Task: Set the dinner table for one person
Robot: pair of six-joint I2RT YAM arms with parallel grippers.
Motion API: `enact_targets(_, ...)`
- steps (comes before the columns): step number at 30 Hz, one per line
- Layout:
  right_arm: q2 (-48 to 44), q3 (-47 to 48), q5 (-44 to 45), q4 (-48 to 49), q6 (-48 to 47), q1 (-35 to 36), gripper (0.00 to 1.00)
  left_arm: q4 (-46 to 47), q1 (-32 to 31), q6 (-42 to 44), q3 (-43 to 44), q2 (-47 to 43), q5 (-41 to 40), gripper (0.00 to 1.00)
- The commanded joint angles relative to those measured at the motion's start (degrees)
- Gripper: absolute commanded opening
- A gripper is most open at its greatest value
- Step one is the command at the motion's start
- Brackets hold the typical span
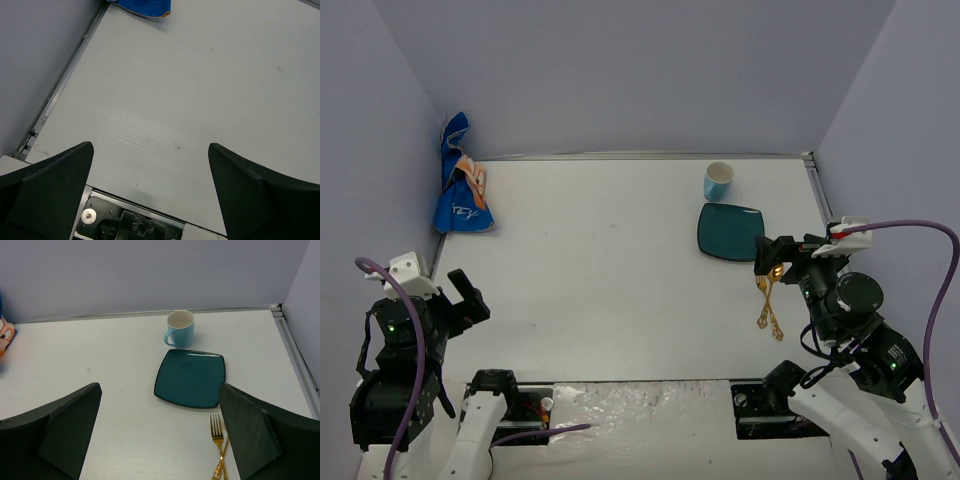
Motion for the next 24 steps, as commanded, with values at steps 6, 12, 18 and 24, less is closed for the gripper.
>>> enact_targets(6, 3.61, -2.22, -2.23, 4.82, 5.99, 0.39, 1.0, 3.68, 0.43, -4.12, -0.58, 6.57, 1.27, 0.97)
enact_targets(12, 9.28, -4.78, -3.39, 7.81, 10.36, 0.36, 1.0, 15.46, 0.43, -7.51, -4.7, 17.51, 2.34, 0.97)
enact_targets(18, 14.19, -3.99, -5.18, 10.01, 10.14, 0.41, 1.0, 29.61, 0.43, -5.7, -2.57, 34.3, -2.67, 0.97)
enact_targets(24, 20.35, -2.72, -8.91, 14.06, 9.3, 0.3, 1.0, 40.7, 3.51, -0.85, 9.72, 59.56, -6.48, 0.97)
